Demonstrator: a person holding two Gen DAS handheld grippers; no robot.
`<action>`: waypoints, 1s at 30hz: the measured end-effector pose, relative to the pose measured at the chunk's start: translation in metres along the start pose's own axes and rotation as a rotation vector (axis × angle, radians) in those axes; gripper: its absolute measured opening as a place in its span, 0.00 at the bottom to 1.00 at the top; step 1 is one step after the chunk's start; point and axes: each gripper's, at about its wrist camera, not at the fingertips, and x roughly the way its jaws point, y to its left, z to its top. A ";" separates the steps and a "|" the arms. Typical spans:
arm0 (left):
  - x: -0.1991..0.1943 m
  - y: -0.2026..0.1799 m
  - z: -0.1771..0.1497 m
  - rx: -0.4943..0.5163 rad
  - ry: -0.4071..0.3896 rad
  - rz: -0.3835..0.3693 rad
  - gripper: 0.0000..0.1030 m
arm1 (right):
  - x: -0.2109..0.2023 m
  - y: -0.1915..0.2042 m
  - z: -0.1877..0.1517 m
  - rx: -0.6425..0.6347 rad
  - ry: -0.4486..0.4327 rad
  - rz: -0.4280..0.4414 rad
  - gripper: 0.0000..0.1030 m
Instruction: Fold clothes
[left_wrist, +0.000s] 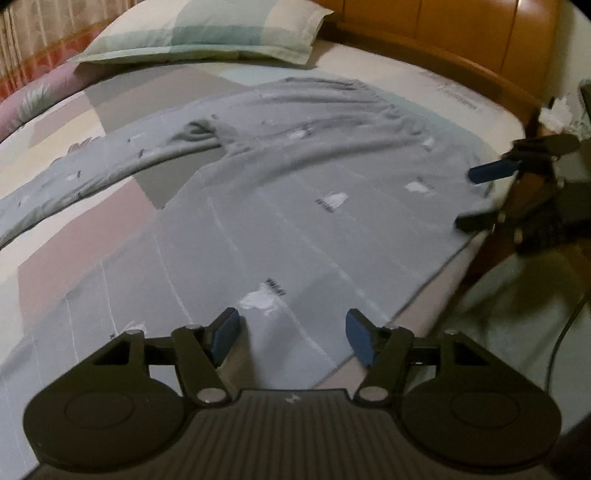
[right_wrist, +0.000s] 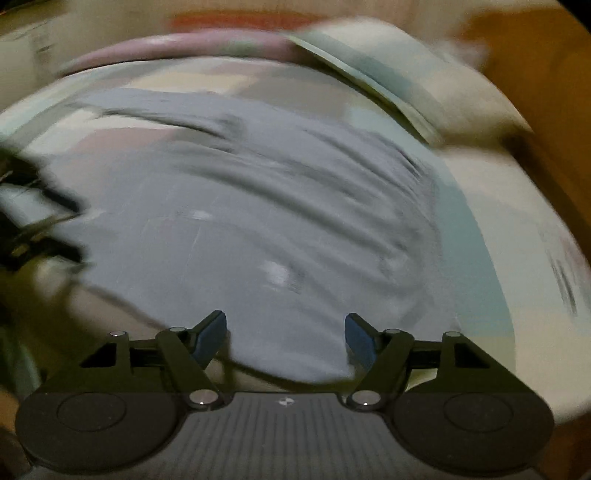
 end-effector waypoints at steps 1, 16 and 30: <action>0.000 -0.004 0.002 0.018 -0.010 0.002 0.63 | -0.004 0.010 0.001 -0.056 -0.024 0.028 0.66; 0.014 -0.050 0.001 0.277 -0.057 -0.008 0.52 | 0.006 0.062 0.016 -0.376 -0.066 0.203 0.01; 0.008 -0.043 0.007 0.262 -0.088 -0.015 0.01 | 0.020 0.068 0.014 -0.464 -0.048 0.121 0.02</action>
